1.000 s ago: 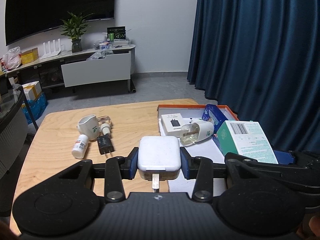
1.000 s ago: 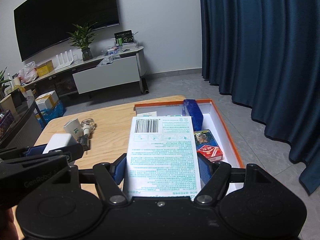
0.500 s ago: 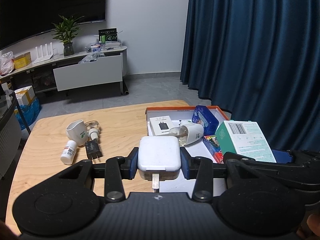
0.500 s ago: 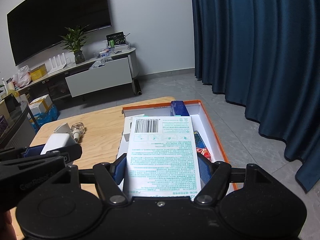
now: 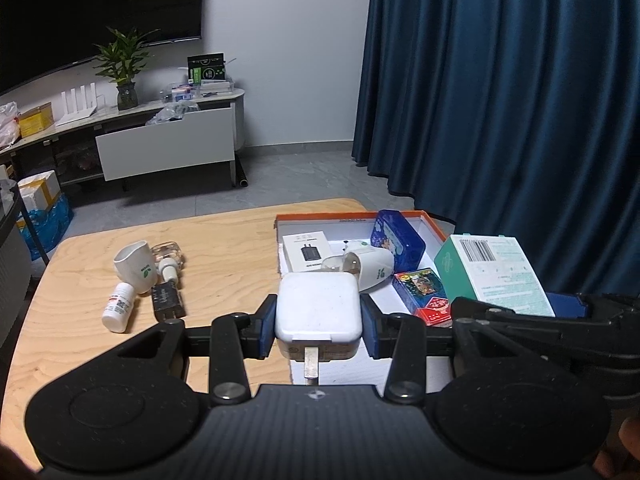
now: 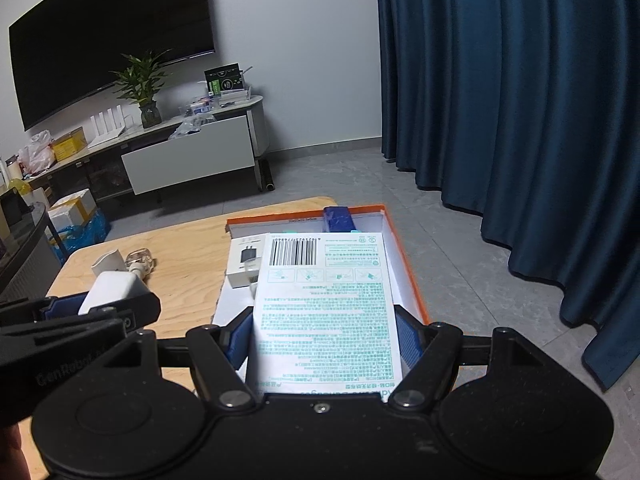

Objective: Organize rigid objects
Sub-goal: 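Carry the teal box and white adapter over the orange-rimmed box, then lower both items into the orange-rimmed box and open both grippers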

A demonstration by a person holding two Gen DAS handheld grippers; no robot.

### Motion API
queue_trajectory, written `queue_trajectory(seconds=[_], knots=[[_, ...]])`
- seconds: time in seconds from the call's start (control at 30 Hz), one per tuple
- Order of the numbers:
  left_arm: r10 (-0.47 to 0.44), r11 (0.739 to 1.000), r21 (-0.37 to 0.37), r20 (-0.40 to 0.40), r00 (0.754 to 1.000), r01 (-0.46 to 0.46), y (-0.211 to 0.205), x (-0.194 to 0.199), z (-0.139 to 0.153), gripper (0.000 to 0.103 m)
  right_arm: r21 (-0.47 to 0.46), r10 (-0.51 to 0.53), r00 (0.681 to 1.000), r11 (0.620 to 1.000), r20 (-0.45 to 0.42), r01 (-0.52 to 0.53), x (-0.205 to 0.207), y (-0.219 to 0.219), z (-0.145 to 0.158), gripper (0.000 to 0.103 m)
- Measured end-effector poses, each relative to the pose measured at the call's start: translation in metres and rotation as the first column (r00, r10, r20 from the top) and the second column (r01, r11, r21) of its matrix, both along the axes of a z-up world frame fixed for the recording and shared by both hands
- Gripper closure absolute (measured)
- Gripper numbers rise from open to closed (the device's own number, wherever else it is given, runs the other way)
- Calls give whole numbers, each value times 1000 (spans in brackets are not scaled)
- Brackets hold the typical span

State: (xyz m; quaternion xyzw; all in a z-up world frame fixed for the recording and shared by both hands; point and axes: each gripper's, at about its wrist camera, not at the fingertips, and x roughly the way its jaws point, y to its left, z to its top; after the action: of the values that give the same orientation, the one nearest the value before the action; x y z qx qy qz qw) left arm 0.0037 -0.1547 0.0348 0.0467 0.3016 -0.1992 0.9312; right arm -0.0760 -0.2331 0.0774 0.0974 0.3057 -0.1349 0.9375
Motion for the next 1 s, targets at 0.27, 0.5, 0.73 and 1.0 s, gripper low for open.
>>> queue_trajectory(seconds=[0.27,0.5,0.73,1.0], knots=[[-15,1000,5,-4,1000,15,-11,5,-3,60,8,-6,1000,1000,-16,6,10,-16,-4,19],[-15,1000,6,-20,1000,15,-18,12,-6,60,7,-5,1000,1000,-31,5,17,-26,-8,19],[-19,1000,8,-29,999,19,-25,16,-9,60,6,-1,999,1000,-43,1,26,-31,-12,19],[-21,1000,6,-42,999,22,-31,24,-13,60,1,1,999,1000,-54,-1,35,-38,-16,19]])
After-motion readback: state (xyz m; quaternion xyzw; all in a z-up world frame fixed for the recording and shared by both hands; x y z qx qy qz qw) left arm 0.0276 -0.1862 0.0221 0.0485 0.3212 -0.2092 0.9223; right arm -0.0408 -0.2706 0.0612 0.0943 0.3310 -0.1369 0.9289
